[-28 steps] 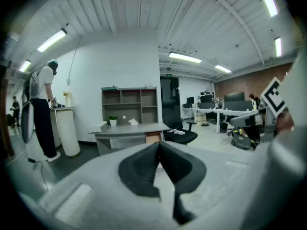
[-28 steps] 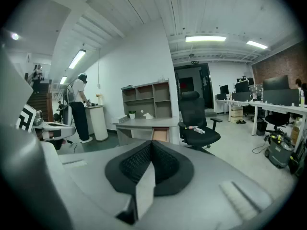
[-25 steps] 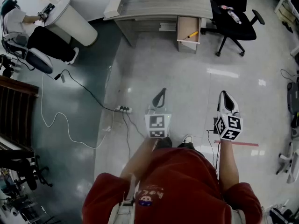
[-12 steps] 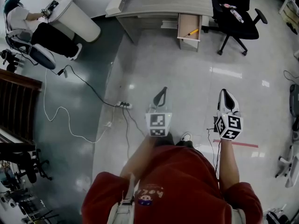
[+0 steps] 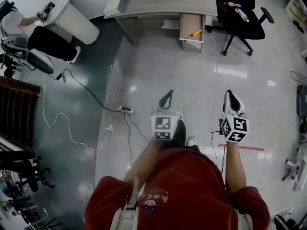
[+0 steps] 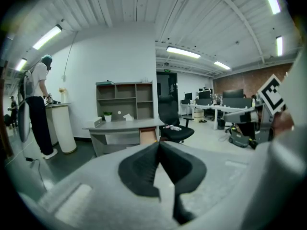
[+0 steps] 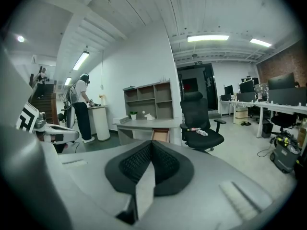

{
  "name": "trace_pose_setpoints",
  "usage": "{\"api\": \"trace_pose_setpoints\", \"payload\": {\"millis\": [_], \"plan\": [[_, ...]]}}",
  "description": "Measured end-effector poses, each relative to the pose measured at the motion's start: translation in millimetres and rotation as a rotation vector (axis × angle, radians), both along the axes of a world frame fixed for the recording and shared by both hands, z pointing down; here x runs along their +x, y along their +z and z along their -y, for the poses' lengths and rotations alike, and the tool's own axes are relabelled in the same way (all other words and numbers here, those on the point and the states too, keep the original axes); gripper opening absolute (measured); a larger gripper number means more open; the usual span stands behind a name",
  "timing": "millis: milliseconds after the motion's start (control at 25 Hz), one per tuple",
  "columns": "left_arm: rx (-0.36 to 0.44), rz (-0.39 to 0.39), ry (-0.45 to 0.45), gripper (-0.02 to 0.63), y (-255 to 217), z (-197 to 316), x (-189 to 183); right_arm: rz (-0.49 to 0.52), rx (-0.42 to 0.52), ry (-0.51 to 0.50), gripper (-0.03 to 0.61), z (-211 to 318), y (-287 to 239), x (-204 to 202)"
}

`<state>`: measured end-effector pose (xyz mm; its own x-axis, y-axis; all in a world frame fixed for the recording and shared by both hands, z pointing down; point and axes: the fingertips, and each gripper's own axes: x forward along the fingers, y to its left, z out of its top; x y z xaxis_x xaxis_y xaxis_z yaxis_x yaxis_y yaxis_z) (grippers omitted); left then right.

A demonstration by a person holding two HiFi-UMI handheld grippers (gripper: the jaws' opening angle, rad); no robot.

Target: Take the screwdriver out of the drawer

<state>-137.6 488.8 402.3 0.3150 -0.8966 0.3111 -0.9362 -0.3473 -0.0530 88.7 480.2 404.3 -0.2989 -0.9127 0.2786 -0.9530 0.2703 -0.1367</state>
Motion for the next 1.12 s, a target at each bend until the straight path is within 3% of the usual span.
{"api": "trace_pose_setpoints", "payload": {"millis": [520, 1120], "plan": [[0.004, -0.030, 0.034, -0.002, 11.0, 132.7, -34.6, -0.038, -0.045, 0.030, 0.000, 116.2, 6.5, -36.3], [-0.018, -0.012, 0.088, -0.002, 7.9, 255.3, -84.7, -0.048, -0.051, 0.059, 0.000, 232.7, 1.8, -92.8]]}}
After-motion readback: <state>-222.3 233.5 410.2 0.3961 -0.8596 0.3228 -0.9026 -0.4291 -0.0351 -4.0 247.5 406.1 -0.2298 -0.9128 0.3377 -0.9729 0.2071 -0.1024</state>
